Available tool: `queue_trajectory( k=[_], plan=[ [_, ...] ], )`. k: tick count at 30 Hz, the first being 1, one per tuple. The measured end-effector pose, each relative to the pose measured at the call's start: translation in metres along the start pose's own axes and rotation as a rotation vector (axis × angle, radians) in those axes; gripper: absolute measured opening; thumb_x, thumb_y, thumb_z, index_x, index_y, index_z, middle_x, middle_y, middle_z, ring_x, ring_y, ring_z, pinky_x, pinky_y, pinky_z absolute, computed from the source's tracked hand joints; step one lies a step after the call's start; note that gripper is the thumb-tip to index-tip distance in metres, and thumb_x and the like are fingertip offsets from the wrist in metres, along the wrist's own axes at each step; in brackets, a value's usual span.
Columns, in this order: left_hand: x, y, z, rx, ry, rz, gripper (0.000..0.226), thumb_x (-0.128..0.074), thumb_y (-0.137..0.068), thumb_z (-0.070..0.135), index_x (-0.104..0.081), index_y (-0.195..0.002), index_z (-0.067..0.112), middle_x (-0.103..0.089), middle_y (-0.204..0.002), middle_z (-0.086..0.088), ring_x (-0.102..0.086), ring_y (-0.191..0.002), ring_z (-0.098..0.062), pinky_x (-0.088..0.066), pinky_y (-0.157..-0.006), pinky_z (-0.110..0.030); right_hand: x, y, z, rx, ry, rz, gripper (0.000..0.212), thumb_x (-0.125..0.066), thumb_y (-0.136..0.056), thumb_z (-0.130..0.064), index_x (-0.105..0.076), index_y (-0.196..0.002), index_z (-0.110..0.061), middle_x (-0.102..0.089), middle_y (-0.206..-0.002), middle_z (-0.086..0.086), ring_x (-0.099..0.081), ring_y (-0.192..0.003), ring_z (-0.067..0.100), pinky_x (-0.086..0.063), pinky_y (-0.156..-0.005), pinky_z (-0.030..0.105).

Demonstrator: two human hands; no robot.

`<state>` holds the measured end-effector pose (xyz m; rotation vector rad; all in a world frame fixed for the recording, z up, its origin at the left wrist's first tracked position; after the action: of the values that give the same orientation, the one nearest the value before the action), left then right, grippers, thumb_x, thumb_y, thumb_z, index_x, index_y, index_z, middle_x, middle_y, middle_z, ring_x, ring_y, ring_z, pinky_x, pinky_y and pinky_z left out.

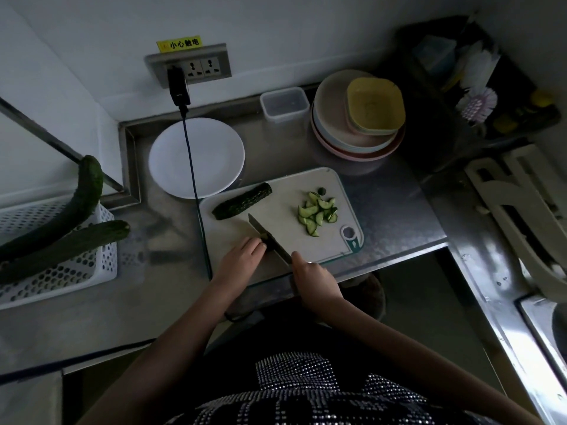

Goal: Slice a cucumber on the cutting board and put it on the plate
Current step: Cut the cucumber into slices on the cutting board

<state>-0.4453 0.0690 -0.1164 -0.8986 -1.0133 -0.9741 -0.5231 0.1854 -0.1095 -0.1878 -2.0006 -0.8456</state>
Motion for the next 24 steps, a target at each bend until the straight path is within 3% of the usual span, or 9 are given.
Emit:
queue_trajectory(
  k=[7,11,18,24],
  plan=[
    [0.0,0.001,-0.002,0.015,0.031,0.003,0.043,-0.079,-0.054,-0.011,-0.065,-0.092,0.0,-0.062,-0.096,-0.015,-0.052,-0.091,-0.026,-0.056,-0.058,-0.034,0.004,-0.003,0.009,-0.036,0.062,0.035,0.018,-0.039,-0.096,-0.008,-0.036,-0.114,-0.013,-0.066,-0.099,0.014,-0.065,-0.089,0.037,-0.047,-0.065,0.04],
    [0.001,0.002,-0.001,0.035,0.054,-0.006,0.043,-0.078,-0.053,-0.013,-0.064,-0.092,-0.001,-0.062,-0.097,-0.015,-0.045,-0.094,-0.024,-0.055,-0.056,-0.034,0.02,-0.007,0.03,-0.185,-0.125,0.146,0.008,-0.037,-0.098,-0.011,-0.036,-0.105,-0.014,-0.064,-0.092,0.02,-0.063,-0.085,0.038,-0.047,-0.064,0.041],
    [0.005,0.002,-0.002,0.056,0.064,0.018,0.043,-0.08,-0.053,-0.01,-0.067,-0.092,0.001,-0.063,-0.094,-0.013,-0.047,-0.093,-0.021,-0.056,-0.056,-0.031,0.014,0.001,-0.008,-0.014,-0.144,0.073,0.006,-0.035,-0.101,-0.02,-0.035,-0.102,-0.014,-0.064,-0.087,0.019,-0.063,-0.08,0.041,-0.046,-0.062,0.044],
    [0.008,0.002,0.001,0.066,0.044,0.033,0.043,-0.08,-0.051,-0.009,-0.066,-0.09,0.002,-0.063,-0.093,-0.012,-0.045,-0.091,-0.02,-0.056,-0.056,-0.031,0.012,0.003,-0.009,0.0,-0.1,0.05,0.008,-0.035,-0.101,-0.019,-0.036,-0.106,-0.012,-0.065,-0.093,0.02,-0.063,-0.085,0.042,-0.04,-0.061,0.041]
  ],
)
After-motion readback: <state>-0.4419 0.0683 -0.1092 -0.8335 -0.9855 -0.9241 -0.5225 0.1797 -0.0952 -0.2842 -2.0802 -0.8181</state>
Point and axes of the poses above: each hand's wrist, its own y-axis away from the middle knuckle, its own x-axis out of the back of the hand, z = x × y, the point moved 7 cm from there along -y, towards the middle knuckle
